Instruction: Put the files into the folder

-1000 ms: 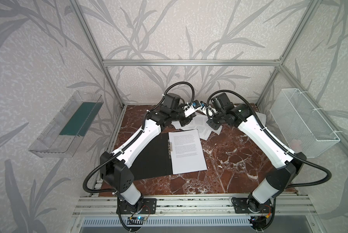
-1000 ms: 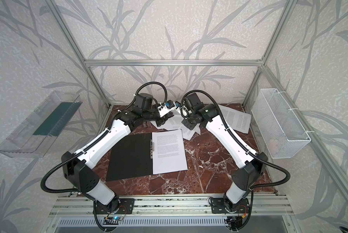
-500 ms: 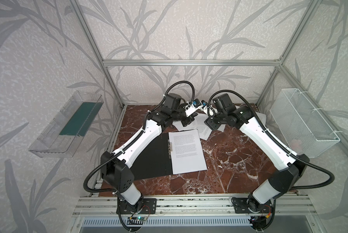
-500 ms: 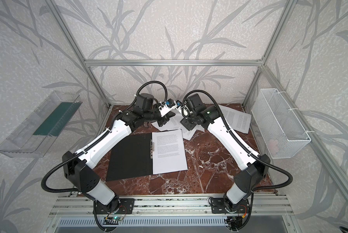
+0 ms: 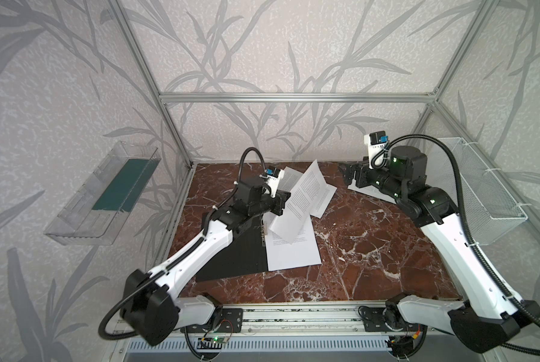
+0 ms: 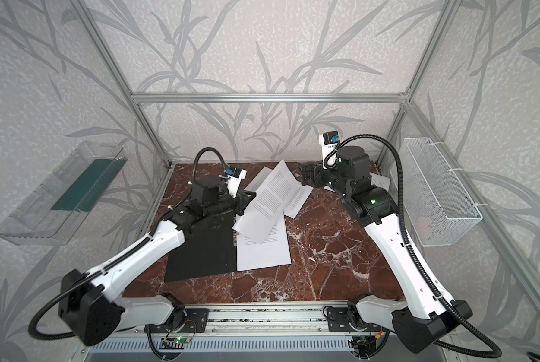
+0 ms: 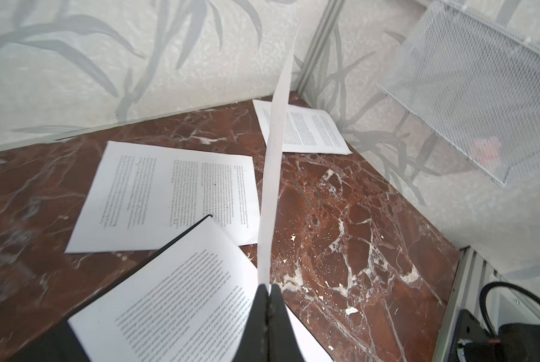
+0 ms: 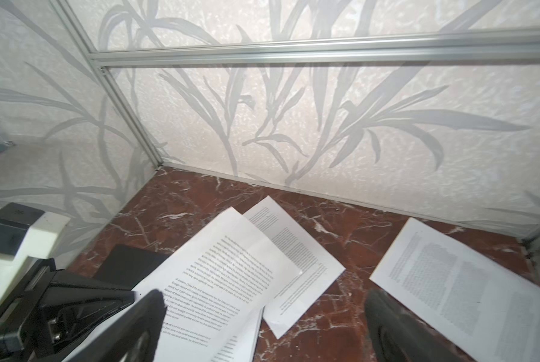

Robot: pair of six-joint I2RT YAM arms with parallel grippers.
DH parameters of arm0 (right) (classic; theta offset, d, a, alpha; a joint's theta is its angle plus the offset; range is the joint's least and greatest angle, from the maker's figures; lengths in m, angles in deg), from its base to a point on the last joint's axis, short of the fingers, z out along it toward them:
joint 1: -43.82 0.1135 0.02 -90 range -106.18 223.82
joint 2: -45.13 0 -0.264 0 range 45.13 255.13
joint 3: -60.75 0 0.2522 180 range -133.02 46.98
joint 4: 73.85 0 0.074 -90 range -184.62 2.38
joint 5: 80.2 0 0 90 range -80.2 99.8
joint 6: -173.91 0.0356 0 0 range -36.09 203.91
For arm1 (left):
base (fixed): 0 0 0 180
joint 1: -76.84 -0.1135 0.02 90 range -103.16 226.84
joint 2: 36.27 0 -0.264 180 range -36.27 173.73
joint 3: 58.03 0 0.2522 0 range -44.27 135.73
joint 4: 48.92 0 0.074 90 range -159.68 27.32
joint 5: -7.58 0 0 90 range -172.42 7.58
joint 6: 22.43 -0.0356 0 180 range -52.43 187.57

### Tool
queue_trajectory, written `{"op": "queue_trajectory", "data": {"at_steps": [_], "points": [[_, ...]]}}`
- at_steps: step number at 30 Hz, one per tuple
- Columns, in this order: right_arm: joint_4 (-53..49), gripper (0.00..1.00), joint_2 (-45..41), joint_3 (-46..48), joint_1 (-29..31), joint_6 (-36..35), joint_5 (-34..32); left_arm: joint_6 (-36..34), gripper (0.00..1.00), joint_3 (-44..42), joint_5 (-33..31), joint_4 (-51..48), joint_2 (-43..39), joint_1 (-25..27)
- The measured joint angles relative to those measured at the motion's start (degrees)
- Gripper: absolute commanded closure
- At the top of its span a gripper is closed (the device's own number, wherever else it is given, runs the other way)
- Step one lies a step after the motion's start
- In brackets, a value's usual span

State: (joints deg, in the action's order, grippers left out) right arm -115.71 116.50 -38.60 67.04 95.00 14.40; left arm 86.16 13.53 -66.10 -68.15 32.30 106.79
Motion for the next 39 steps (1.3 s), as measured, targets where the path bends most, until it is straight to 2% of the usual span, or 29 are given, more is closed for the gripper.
{"op": "queue_trajectory", "data": {"at_steps": [3, 6, 9, 11, 18, 25, 33, 39], "points": [[1.18, 0.01, 2.23, 2.80, 0.39, 4.20, 3.15, 7.37, 1.00, -6.12, -4.31, 0.09, -8.33, -3.48], [2.84, 0.01, 4.44, 7.08, 0.90, 7.72, 5.97, 13.55, 1.00, -13.86, -6.54, 0.94, -12.98, -10.08], [3.54, 0.01, 6.71, 10.75, 3.06, 9.62, 7.06, 18.18, 1.00, -22.88, -7.76, 1.16, -13.44, -16.24], [4.94, 0.01, 8.07, 12.70, 5.20, 10.56, 7.21, 20.00, 1.00, -27.12, -8.37, 0.96, -11.85, -18.03], [12.35, 0.00, 15.30, 18.18, 11.87, 14.62, 8.17, 20.85, 1.00, -32.83, -12.85, 0.61, -10.32, -18.40], [18.29, 0.03, 26.01, 18.69, 16.04, 16.98, 10.62, 19.45, 1.00, -35.41, -17.73, 1.14, -11.85, -18.40], [21.66, 0.04, 37.27, 15.82, 18.12, 18.16, 14.82, 18.86, 1.00, -35.91, -19.71, 2.47, -6.84, -18.40], [24.33, 0.10, 43.10, 11.43, 18.53, 18.93, 18.99, 18.56, 1.00, -35.91, -19.76, 3.17, -5.88, -18.40]]}}
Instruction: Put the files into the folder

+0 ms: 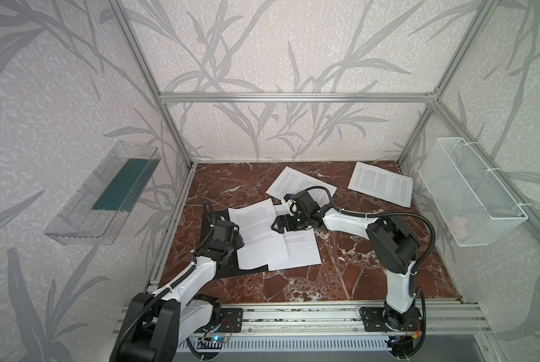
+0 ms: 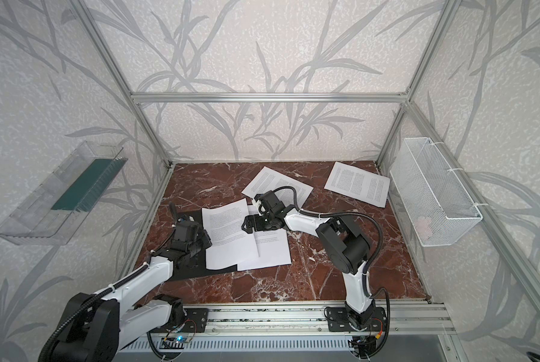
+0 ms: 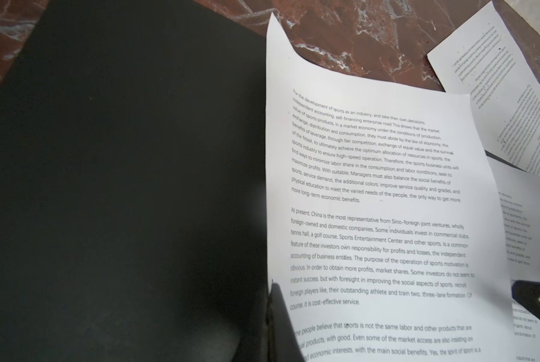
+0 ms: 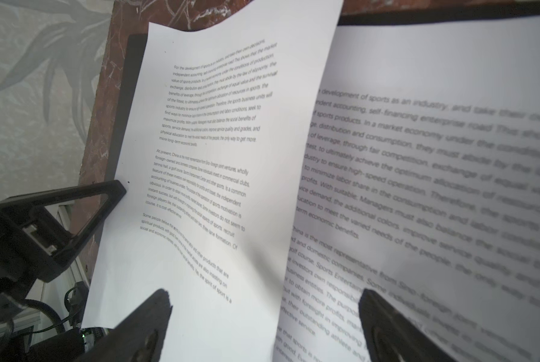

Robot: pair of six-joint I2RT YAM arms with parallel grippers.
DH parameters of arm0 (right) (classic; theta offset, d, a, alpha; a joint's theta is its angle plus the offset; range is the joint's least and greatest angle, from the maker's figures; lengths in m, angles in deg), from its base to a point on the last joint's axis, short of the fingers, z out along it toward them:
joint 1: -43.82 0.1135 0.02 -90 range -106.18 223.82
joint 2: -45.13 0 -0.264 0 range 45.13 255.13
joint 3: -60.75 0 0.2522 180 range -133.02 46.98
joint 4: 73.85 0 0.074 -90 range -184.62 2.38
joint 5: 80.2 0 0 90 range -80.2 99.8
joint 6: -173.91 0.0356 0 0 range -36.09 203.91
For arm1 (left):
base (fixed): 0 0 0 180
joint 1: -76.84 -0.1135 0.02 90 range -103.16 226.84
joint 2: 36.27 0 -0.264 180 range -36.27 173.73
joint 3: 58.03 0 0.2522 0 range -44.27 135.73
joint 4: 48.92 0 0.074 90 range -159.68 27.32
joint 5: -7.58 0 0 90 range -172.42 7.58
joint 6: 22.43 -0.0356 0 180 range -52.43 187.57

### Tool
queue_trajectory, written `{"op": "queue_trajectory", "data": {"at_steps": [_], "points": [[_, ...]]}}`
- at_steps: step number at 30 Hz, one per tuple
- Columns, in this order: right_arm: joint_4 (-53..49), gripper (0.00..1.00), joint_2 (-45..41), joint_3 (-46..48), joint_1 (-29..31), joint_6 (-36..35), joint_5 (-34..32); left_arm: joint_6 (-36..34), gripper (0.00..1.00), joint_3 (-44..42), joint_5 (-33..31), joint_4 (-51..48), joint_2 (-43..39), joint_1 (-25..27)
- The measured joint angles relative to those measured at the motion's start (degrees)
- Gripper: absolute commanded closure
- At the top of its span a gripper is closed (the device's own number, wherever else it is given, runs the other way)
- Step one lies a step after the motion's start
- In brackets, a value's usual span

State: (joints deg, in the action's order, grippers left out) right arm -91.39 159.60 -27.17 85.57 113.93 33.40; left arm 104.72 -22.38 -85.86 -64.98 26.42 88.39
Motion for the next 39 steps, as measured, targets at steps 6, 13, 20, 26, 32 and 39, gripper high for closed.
{"op": "queue_trajectory", "data": {"at_steps": [6, 13, 20, 26, 32, 39], "points": [[3.32, 0.25, 3.21, -2.08, 0.04, 2.23, 3.58, -0.11, 1.00, 0.00, -0.15, 0.72, 0.02, 0.00], [6.82, 0.58, 6.82, -3.50, -0.02, 5.53, 7.28, -0.11, 1.00, -0.02, -0.11, 1.42, 0.72, 0.00], [10.01, 1.00, 6.69, -2.27, -0.59, 8.17, 8.83, -0.11, 0.87, -0.35, 0.22, 1.77, 0.15, 0.00], [11.08, 1.00, 0.17, 5.29, -3.15, 8.41, 10.62, -0.35, 0.01, -0.76, 4.55, 1.86, -8.11, 0.00], [9.42, 1.00, -10.01, 12.79, -12.61, 7.04, 13.16, 1.57, 0.01, -0.76, 8.72, 0.20, -22.10, 0.07], [-0.57, 1.00, -11.02, 14.08, -16.52, 0.00, 10.43, 2.32, 0.01, -0.28, 14.10, -5.01, -26.67, 3.26]]}}
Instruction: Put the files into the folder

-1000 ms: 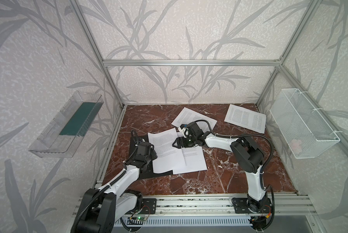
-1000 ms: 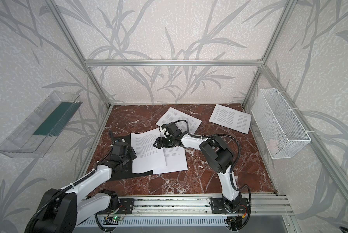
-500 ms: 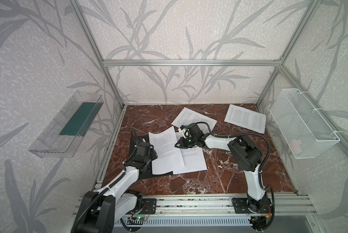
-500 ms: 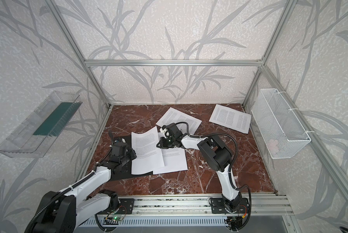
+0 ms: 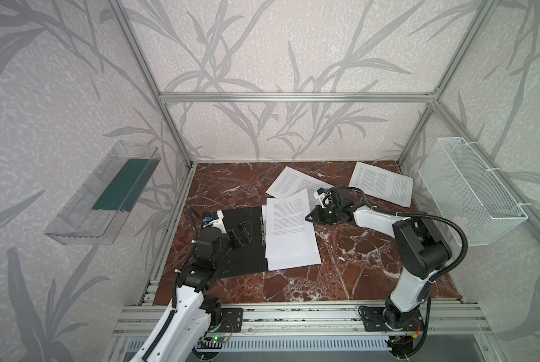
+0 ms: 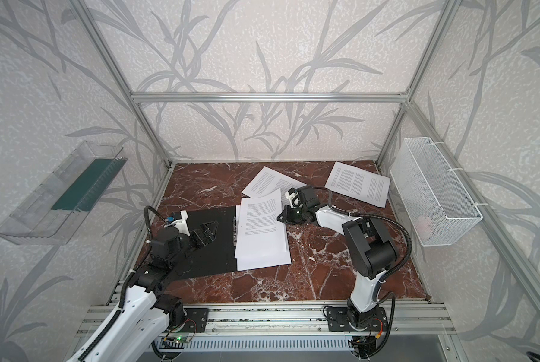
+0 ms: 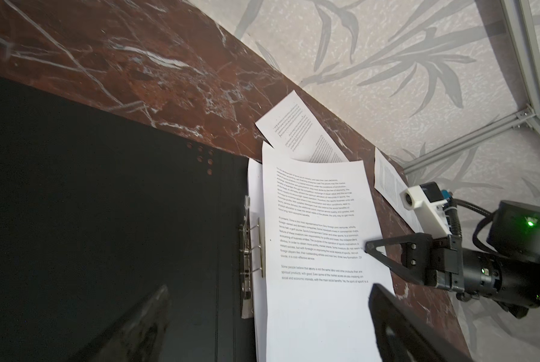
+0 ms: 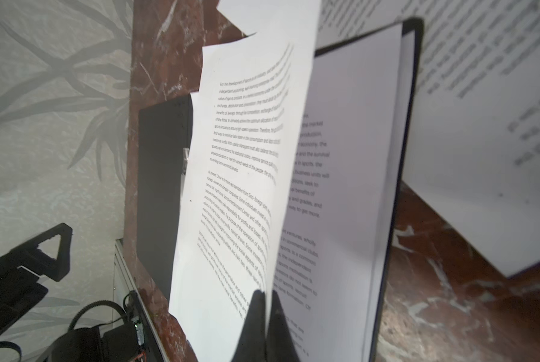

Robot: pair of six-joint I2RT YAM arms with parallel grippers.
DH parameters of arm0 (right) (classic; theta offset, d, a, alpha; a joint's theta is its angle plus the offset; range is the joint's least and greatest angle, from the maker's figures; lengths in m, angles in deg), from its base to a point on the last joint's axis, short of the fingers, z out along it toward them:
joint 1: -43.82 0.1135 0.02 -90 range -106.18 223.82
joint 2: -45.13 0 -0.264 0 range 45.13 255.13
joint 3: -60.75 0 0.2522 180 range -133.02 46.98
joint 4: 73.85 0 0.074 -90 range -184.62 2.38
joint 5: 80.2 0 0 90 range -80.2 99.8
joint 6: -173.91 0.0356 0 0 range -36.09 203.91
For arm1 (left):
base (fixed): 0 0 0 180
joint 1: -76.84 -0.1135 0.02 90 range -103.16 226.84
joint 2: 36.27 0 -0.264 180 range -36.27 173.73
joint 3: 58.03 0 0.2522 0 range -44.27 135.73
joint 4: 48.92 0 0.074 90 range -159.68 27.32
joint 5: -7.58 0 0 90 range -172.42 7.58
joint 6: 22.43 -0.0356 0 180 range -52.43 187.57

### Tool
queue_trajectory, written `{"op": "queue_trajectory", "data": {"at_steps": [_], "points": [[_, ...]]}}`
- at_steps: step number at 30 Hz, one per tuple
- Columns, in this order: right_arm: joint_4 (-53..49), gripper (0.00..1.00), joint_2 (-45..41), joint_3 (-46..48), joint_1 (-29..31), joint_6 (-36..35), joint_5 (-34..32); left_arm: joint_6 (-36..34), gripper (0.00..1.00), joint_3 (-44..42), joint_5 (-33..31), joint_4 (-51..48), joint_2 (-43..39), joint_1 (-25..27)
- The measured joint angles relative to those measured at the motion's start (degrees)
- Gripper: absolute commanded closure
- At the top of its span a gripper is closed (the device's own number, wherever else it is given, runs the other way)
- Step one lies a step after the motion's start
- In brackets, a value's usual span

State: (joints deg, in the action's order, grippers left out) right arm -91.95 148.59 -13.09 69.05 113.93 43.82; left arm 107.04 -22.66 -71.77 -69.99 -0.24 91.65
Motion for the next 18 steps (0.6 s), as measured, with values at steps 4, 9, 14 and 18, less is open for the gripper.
{"op": "queue_trajectory", "data": {"at_steps": [4, 9, 14, 18], "points": [[-4.87, 1.00, 0.13, -1.14, 0.63, -3.74, -1.77, -1.11, 0.01, 0.00, -0.31, -2.69, 0.11, 6.01], [-7.80, 1.00, 0.13, -1.90, 0.68, -6.34, -3.23, -2.40, 0.01, -0.13, -1.70, -3.37, 0.20, 9.57], [-7.32, 1.00, 0.13, -1.73, 0.68, -5.62, -3.45, -2.49, 0.01, -0.15, -1.70, -2.29, 1.86, 9.60], [-3.89, 1.00, 0.13, -0.04, 0.81, -2.82, -3.08, -2.60, 0.01, -0.50, -1.55, -1.84, 2.56, 9.62]]}}
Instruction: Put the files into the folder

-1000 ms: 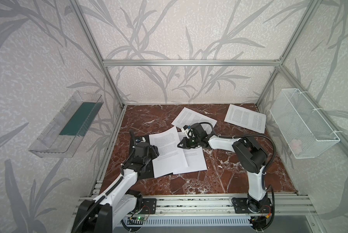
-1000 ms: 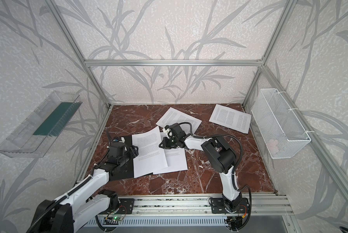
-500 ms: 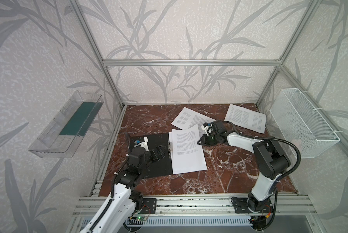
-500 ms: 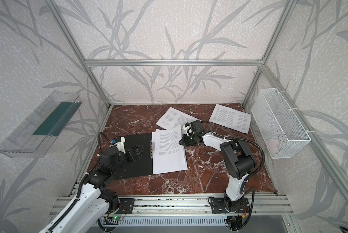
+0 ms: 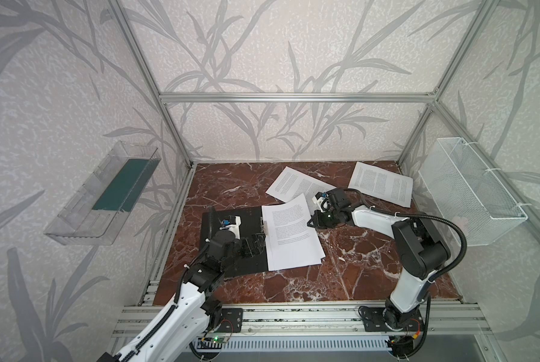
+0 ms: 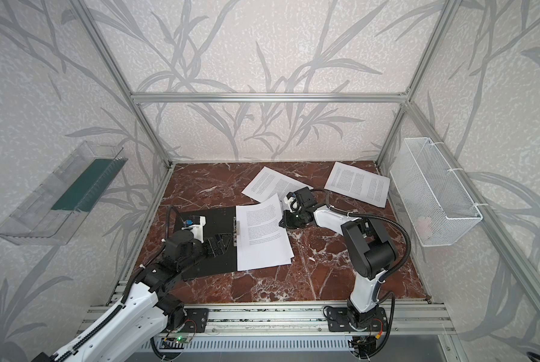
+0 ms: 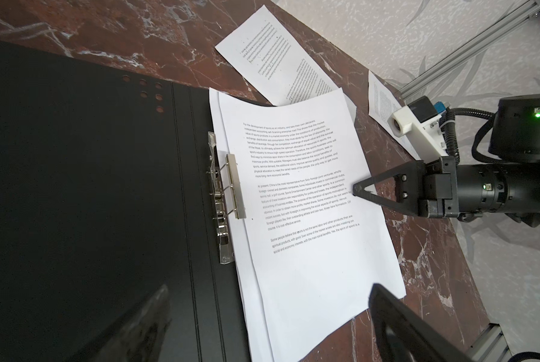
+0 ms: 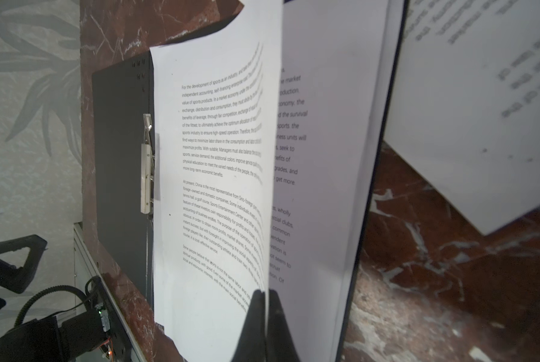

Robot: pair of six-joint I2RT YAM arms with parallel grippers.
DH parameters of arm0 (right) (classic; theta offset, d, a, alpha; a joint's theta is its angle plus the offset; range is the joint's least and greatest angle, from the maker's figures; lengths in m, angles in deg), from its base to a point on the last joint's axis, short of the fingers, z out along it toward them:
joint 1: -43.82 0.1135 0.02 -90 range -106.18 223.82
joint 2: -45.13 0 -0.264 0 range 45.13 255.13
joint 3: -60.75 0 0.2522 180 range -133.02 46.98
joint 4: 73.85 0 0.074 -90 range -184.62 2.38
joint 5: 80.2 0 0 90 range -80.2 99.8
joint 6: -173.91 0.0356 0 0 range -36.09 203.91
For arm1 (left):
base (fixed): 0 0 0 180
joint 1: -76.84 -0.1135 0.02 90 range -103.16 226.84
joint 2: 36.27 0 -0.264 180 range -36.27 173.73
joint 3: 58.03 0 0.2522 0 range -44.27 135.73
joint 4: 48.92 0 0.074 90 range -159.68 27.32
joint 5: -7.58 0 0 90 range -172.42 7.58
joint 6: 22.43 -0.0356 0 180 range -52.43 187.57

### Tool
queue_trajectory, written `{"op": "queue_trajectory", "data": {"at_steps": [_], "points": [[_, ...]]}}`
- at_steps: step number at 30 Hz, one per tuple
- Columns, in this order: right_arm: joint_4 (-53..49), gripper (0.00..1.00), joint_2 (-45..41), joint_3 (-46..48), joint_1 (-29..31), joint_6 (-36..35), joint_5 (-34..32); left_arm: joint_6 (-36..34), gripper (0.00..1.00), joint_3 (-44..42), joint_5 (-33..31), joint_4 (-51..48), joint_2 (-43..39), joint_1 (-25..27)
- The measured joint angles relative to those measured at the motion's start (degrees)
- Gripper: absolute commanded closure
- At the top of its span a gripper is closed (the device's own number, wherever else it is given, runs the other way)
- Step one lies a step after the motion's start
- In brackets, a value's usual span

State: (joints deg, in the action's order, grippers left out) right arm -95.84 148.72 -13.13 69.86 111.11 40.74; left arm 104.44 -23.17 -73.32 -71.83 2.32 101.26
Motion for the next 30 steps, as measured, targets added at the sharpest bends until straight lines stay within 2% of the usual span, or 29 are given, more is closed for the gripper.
{"op": "queue_trajectory", "data": {"at_steps": [13, 30], "points": [[4.52, 1.00, 0.35, 0.74, 1.77, 4.52, 0.63, -0.07, 0.01, -0.33, 0.04, 1.07, 0.13, 0.00], [2.78, 1.00, 0.39, 0.59, 2.25, 2.54, 0.35, -0.26, 0.01, -0.66, 0.04, 1.68, 0.20, 0.00]]}}
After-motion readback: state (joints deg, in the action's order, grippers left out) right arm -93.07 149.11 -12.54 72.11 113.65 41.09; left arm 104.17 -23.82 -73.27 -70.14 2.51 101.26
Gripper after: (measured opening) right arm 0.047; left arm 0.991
